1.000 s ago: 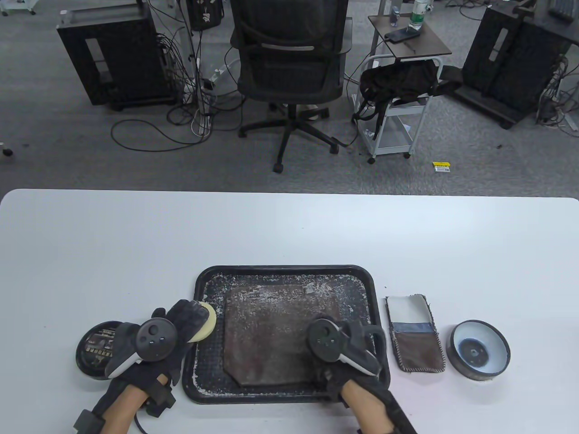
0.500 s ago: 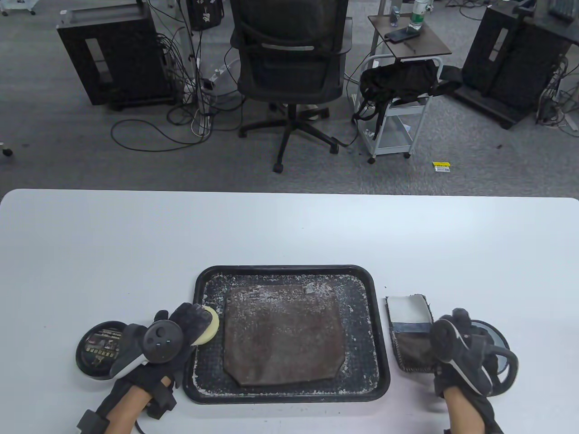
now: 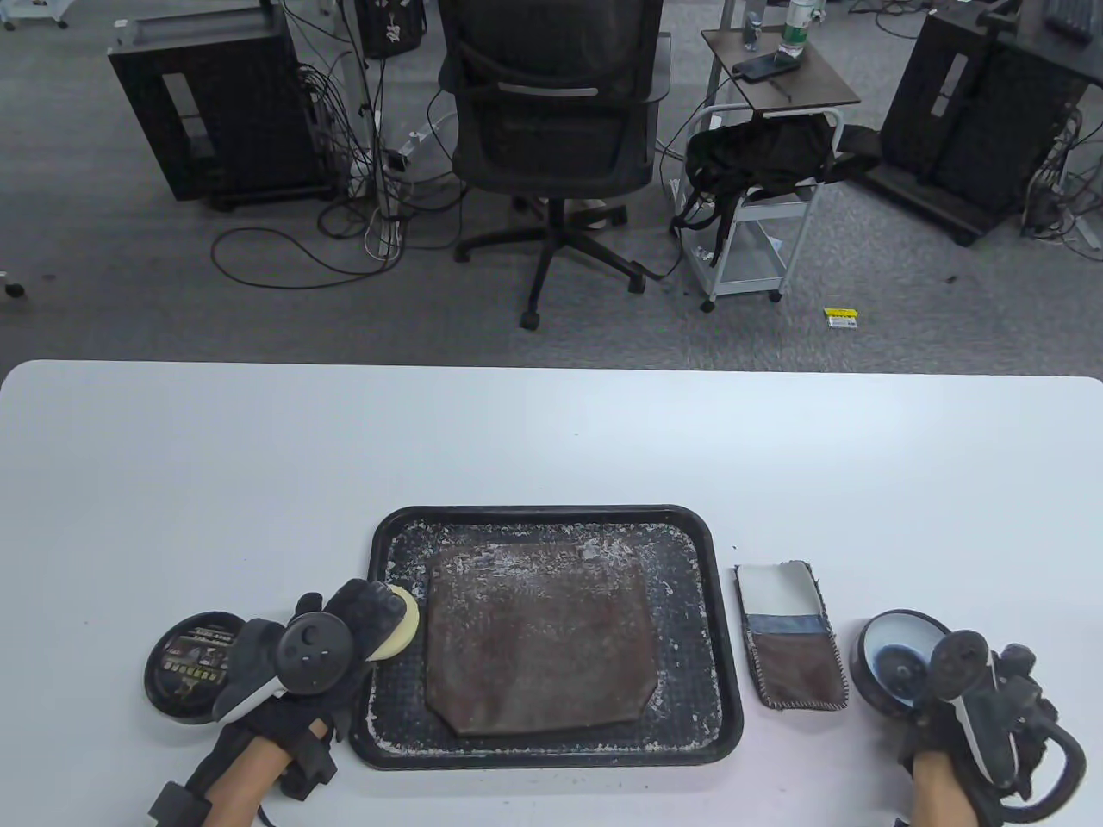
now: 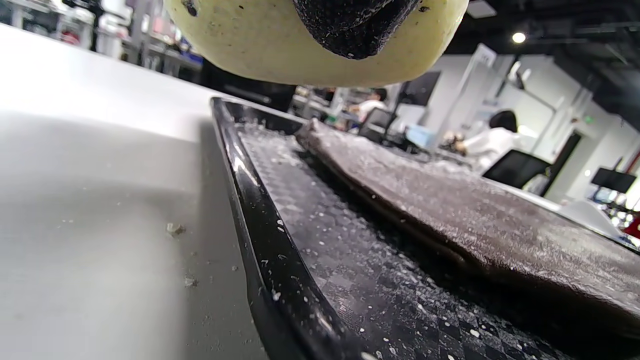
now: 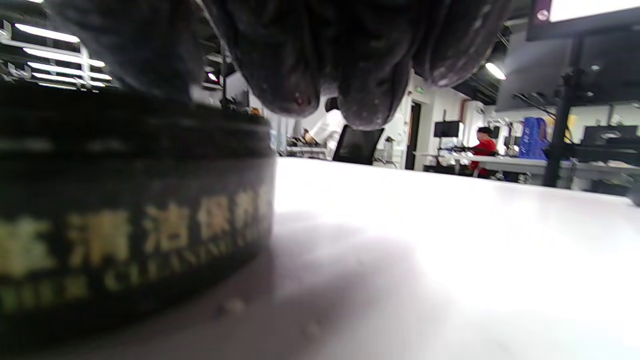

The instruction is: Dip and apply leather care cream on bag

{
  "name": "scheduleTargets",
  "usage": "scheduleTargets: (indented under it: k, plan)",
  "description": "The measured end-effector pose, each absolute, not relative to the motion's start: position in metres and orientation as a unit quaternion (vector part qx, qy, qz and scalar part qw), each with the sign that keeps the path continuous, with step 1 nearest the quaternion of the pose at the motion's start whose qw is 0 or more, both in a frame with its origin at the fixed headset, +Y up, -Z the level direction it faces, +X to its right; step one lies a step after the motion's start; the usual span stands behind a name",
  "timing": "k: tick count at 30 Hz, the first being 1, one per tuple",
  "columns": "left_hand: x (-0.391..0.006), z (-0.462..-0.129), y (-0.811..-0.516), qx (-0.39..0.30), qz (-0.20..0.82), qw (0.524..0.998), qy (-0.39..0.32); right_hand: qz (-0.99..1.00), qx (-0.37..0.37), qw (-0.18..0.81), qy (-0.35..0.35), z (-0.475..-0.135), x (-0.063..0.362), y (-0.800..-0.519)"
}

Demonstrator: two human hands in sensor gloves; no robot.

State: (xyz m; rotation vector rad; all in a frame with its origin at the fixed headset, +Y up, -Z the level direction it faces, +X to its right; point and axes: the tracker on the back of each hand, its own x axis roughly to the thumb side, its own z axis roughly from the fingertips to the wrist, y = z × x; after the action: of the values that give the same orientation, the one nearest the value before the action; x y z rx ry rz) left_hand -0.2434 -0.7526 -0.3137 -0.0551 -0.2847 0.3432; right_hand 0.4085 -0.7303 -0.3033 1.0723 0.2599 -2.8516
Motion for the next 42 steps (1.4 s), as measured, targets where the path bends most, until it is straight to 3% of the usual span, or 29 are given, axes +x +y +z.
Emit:
scheduleTargets:
  k: [5, 12, 17, 20, 25, 29, 37, 42]
  plan:
    - [-0.241, -0.314, -0.755, -0.032, 0.165, 0.975, -0.144, -0.912, 0.408, -0.032, 0.036, -0.300, 0.425, -0.744]
    - [-0.239, -0.315, -0.756, -0.037, 0.159, 0.976, -0.146, -0.904, 0.415, -0.092, 0.035, -0.300, 0.430, -0.750]
    - [-0.238, -0.314, -0.756, -0.037, 0.157, 0.976, -0.149, -0.888, 0.429, -0.096, 0.133, -0.293, 0.428, -0.735]
    - [-0.238, -0.314, -0.757, -0.034, 0.156, 0.976, -0.150, -0.888, 0.417, -0.085, 0.171, -0.288, 0.426, -0.725]
    - [-0.237, -0.313, -0.756, -0.028, 0.153, 0.976, -0.155, -0.873, 0.370, -0.219, 0.232, -0.285, 0.418, -0.717]
    - [-0.235, -0.312, -0.755, -0.022, 0.153, 0.975, -0.160, -0.871, 0.326, -0.270, 0.248, -0.286, 0.403, -0.714]
    - [-0.228, -0.310, -0.753, -0.010, 0.145, 0.975, -0.170, -0.841, 0.278, -0.410, 0.216, -0.289, 0.368, -0.709]
    - [-0.220, -0.307, -0.752, 0.002, 0.136, 0.974, -0.183, -0.840, 0.247, -0.445, 0.187, -0.291, 0.344, -0.710]
